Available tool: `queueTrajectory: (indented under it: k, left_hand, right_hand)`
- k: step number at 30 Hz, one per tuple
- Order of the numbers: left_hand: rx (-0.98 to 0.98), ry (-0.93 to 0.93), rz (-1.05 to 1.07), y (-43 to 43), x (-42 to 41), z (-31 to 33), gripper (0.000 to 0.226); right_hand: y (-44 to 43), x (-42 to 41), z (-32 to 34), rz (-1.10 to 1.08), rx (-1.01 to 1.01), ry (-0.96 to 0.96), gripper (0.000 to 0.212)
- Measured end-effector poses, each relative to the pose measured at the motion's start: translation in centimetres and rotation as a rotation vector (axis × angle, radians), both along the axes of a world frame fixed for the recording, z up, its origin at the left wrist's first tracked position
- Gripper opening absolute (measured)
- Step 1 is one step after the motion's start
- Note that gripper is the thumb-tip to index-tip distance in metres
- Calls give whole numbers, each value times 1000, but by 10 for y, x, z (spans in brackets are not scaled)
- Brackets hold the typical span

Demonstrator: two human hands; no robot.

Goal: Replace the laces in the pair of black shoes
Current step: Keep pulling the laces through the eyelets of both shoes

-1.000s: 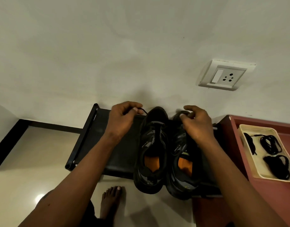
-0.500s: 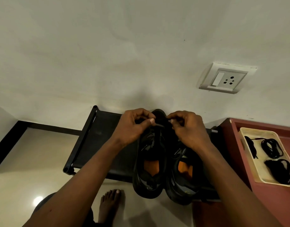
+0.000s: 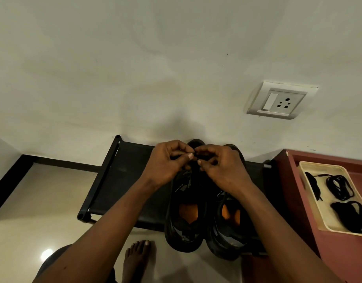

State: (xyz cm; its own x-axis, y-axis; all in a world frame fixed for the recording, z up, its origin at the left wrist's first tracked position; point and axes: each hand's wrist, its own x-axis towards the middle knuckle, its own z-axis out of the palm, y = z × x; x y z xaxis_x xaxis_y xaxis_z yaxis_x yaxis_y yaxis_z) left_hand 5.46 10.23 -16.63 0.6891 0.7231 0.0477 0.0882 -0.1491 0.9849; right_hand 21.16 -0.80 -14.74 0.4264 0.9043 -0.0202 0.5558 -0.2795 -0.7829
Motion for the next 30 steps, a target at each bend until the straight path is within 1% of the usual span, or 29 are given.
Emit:
queueTrajectory:
  k: [3,5,7,10,11,12,13,15,18,22,24,30]
  left_hand:
    - [2,-1,17,-3,-1,0,5]
    - [96,89,71,-4,-3,-1,6]
    - [207,276,91,-6,-6,-3,25]
    - [269,553,-15,-15,-11,-6,71]
    - [276,600,-53,-17,-12,-7,82]
    - [282,616,-73,-19,-13,-8,87]
    - [291,611,-80,-19,-14,-9,88]
    - [281,577,-90,-16,-17,-9,82]
    - [203,516,-99,-9,-21,-8,67]
    - [69,447,-95,-2,-24,-12,57]
    - [-30,407,-101,-2,-25,-12,52]
    - [-182,328,-94,1,-28,-14,47]
  right_hand:
    - [-1,-2,-4,-16,12,-48,20]
    - [-2,-2,-5,-22,-5,-74,16]
    - [-3,-1,-5,-13,-23,-100,17]
    - [-2,-3,-5,3,-58,-108,18]
    - [-2,-4,-5,9,-72,-92,18]
    - [-2,-6,-5,11,-83,-66,19]
    - [-2,-7,-6,9,-88,-47,19]
    - [-2,-9,-6,-10,-99,-79,13]
    - [-3,-11,-6,-26,-125,-143,8]
    - [-2,-17,-11,-20,-178,-143,4]
    - [-1,-20,-14,-35,-191,-150,4]
    - [2,-24,-15,-69,-208,-180,11]
